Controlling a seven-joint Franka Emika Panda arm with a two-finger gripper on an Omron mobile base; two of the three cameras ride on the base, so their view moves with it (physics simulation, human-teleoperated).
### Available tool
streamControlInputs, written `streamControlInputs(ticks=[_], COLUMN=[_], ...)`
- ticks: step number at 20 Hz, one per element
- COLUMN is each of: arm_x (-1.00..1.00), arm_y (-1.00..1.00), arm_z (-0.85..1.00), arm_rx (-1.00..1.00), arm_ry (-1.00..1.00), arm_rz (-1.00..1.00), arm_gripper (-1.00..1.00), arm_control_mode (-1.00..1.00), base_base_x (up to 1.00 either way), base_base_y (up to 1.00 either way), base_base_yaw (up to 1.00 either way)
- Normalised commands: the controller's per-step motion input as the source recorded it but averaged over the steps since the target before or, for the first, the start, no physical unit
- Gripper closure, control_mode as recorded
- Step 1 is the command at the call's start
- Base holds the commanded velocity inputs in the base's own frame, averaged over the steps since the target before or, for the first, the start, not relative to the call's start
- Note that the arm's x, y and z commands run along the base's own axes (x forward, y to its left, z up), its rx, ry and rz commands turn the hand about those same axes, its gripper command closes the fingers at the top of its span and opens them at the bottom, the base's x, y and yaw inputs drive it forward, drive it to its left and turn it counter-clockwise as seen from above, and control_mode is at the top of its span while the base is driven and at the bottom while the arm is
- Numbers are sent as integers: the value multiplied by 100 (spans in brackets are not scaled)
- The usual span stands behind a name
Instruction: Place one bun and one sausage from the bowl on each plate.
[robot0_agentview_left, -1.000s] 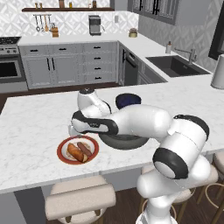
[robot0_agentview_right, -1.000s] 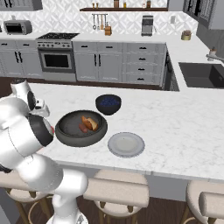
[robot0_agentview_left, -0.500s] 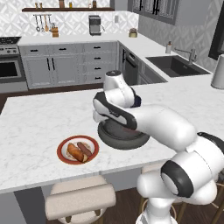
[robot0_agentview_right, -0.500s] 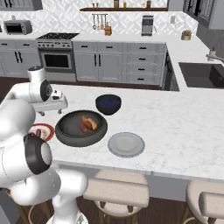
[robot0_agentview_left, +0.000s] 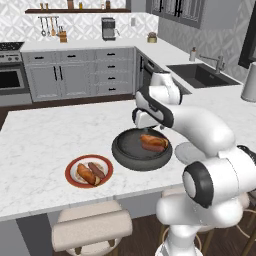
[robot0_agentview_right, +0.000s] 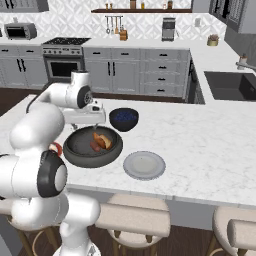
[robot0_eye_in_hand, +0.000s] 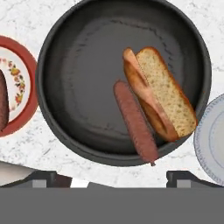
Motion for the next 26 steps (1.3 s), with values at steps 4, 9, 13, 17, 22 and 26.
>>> streamControlInputs(ticks=[4, 9, 13, 17, 22, 26], arm_x=[44, 36, 42, 21, 6, 0], arm_y=[-46, 0, 0, -3, -3, 0], arm_z=[-42, -51, -35, -34, -20, -20], arm_rx=[0, 0, 0, -1, -4, -6], arm_ry=[10, 3, 3, 1, -2, -1], arm_rz=[-2, 0, 0, 0, 0, 0], arm_gripper=[-100, -100, -100, -100, -100, -100], arm_control_mode=[-100, -100, -100, -100, -100, -100], base_base_x=[0, 0, 0, 0, 0, 0], base_base_y=[0, 0, 0, 0, 0, 0], base_base_yaw=[0, 0, 0, 0, 0, 0])
